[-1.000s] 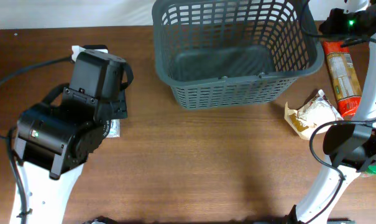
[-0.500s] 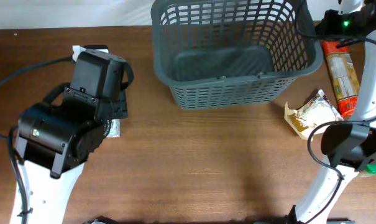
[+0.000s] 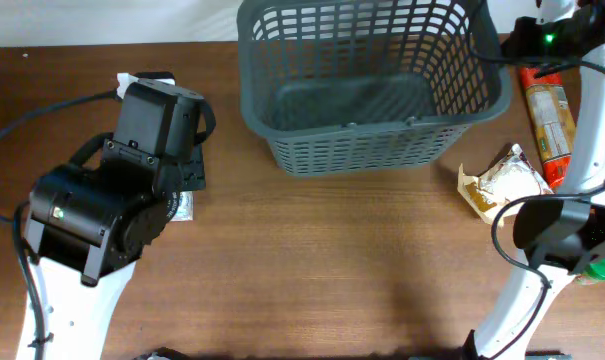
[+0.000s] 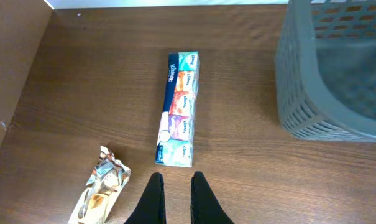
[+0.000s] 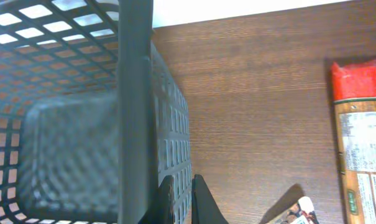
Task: Pack container
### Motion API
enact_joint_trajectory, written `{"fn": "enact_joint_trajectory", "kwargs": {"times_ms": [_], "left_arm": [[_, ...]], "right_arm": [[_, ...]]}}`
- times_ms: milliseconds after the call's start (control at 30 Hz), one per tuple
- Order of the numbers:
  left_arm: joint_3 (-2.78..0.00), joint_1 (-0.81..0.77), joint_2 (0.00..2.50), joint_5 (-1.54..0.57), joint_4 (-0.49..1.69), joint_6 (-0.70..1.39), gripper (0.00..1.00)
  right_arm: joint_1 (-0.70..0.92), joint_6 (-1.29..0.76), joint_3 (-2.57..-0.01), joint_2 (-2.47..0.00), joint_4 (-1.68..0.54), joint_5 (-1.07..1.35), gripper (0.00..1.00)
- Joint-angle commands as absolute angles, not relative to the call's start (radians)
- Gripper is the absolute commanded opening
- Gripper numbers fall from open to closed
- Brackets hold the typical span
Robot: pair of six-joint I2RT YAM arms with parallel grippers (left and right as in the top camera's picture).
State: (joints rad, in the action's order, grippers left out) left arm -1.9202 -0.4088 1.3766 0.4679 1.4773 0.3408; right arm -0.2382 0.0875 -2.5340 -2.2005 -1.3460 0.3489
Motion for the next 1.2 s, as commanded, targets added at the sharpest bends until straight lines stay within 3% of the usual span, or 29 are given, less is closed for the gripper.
{"fn": "enact_joint_trajectory", "kwargs": {"times_ms": [0,1167], "left_arm": [[-1.912,-0.402,1.382,0.46,1.478,0.352,0.02],[-1.912,-0.402,1.382,0.442,1.475,0.371,0.02]], "right_arm": [[-0.183,0.097,-2.539,-2.214,-1.346,0.372,0.04],[-0.117,-0.043,-2.539,-2.214,-1.362,0.31,0.04]]}}
